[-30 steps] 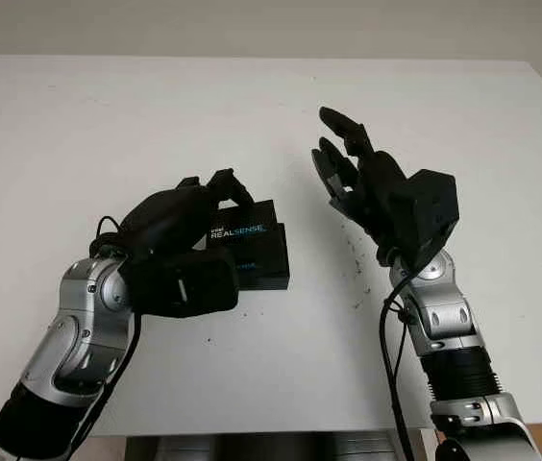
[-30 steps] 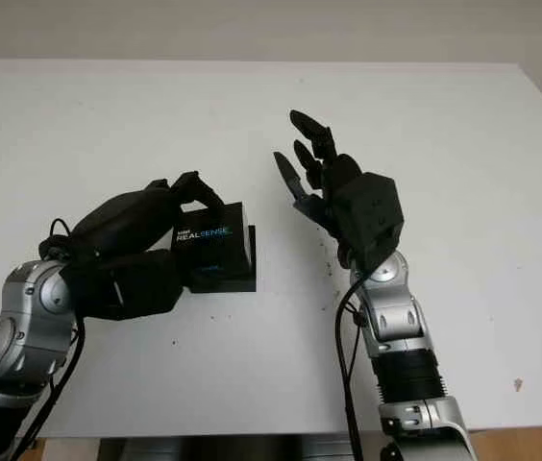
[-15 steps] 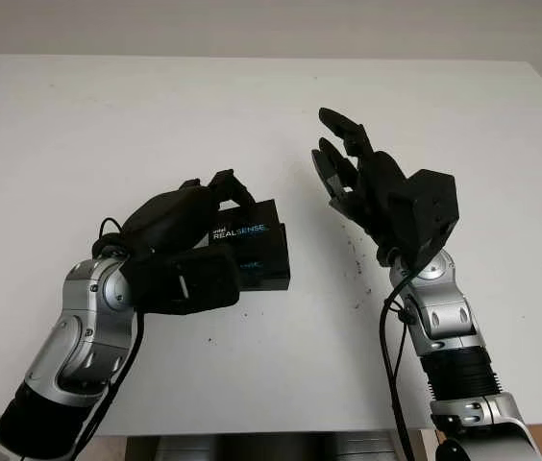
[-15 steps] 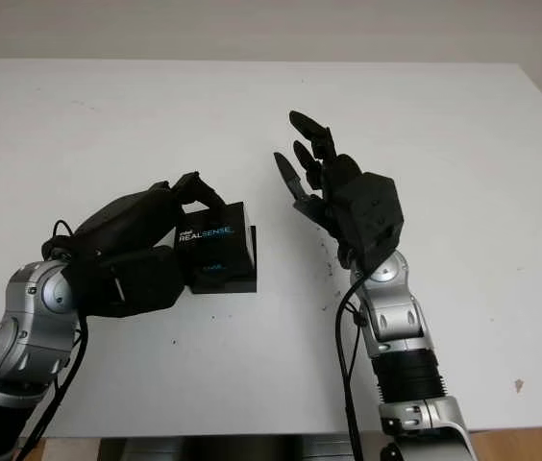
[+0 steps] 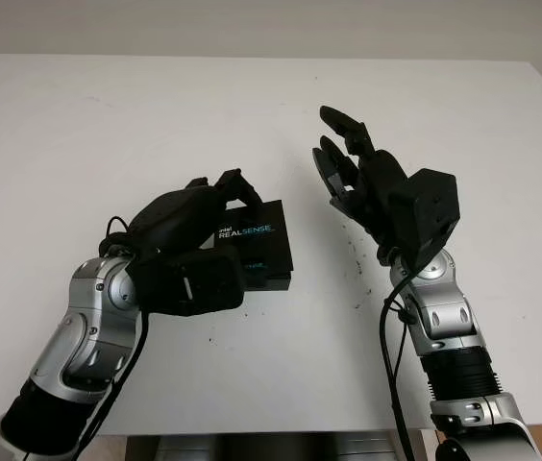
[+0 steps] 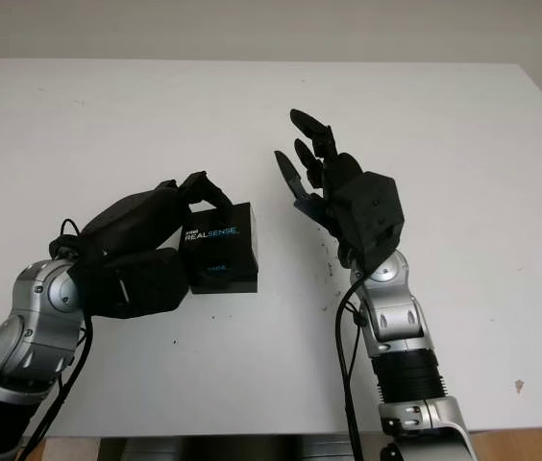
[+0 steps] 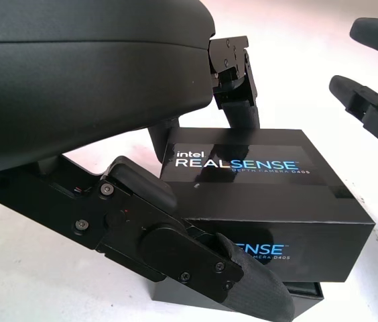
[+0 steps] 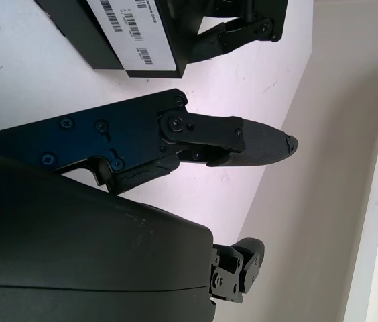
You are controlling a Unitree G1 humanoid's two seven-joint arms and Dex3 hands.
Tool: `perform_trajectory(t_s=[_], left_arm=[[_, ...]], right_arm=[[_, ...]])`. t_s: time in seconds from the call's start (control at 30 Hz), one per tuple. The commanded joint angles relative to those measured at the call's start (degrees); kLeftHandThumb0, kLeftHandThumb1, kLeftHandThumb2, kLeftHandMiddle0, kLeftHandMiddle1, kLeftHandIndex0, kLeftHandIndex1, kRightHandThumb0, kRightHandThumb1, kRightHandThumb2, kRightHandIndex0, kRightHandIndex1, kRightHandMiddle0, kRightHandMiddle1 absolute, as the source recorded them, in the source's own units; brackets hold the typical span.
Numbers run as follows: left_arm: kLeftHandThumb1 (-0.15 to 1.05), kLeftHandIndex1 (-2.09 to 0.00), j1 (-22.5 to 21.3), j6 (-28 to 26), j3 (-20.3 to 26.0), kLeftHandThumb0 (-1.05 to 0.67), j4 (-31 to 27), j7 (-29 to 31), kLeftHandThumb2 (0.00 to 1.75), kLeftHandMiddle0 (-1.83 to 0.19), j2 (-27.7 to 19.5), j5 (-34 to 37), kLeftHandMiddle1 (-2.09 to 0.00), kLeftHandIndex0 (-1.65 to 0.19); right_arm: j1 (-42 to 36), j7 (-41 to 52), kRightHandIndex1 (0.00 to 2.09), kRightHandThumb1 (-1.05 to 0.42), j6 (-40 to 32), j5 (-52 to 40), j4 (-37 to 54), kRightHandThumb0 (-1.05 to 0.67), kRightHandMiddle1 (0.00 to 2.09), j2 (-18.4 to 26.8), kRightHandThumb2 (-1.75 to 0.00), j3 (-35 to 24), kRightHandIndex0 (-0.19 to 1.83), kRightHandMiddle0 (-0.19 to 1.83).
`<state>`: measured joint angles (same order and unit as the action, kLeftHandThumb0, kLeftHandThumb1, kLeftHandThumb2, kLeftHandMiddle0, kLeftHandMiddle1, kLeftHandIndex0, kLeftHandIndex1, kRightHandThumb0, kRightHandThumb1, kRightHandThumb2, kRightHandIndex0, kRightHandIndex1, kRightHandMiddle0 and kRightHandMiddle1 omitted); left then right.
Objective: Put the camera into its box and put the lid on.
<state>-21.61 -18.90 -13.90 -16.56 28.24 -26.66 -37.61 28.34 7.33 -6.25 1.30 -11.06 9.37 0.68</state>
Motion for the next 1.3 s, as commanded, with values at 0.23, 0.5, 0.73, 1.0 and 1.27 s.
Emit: perform_trajectory(t_s=[0.23, 0.5, 0.73, 1.0, 1.27], left_arm=[[1.05, -1.81, -1.6, 3.5, -2.1, -0.27, 0.7, 2.6, 0.13, -0.12, -2.3, -0.2, -2.07, -0.02], [1.05, -1.71, -1.5, 7.4, -2.0, -0.26, 1.5, 3.9, 0.12, -0.21, -4.2, 0.3, -2.08, -0.07], [1.05, -1.68, -1.0, 7.0, -1.9, -0.26, 0.7, 4.8, 0.13, -0.19, -4.5, -0.4, -2.09, -0.06], [1.05, -1.59, 0.7, 9.4, -3.0, -0.32, 0.6, 1.2, 0.13, -0.08, -4.6, -4.0, -1.96, 0.02], [1.05, -0.06, 0.6, 10.7, -6.9, -0.74, -1.1, 5.5, 0.37, 0.18, -7.4, -16.4, -0.03, 0.18]], right_arm=[[0.0, -0.1, 0.05, -1.05, 0.3, -0.2, 1.0, -0.63, 0.58, -0.1, -0.48, -0.4, 0.12, -0.19], [-0.2, -0.1, 0.05, -1.05, -0.1, -0.2, 1.2, -0.63, 0.57, -0.1, -0.48, -0.2, 0.12, -0.19], [-0.2, -0.4, 0.06, -1.05, -0.3, -0.1, 1.2, -0.65, 0.57, -0.3, -0.47, -0.2, 0.12, -0.18], [-0.3, -0.4, 0.06, -1.05, 0.2, 0.0, 1.1, -0.65, 0.55, -0.3, -0.47, -0.1, 0.13, -0.16], [-0.5, -0.3, 0.05, -1.05, 0.2, 0.1, 1.1, -0.65, 0.53, -0.2, -0.48, 0.0, 0.12, -0.16]])
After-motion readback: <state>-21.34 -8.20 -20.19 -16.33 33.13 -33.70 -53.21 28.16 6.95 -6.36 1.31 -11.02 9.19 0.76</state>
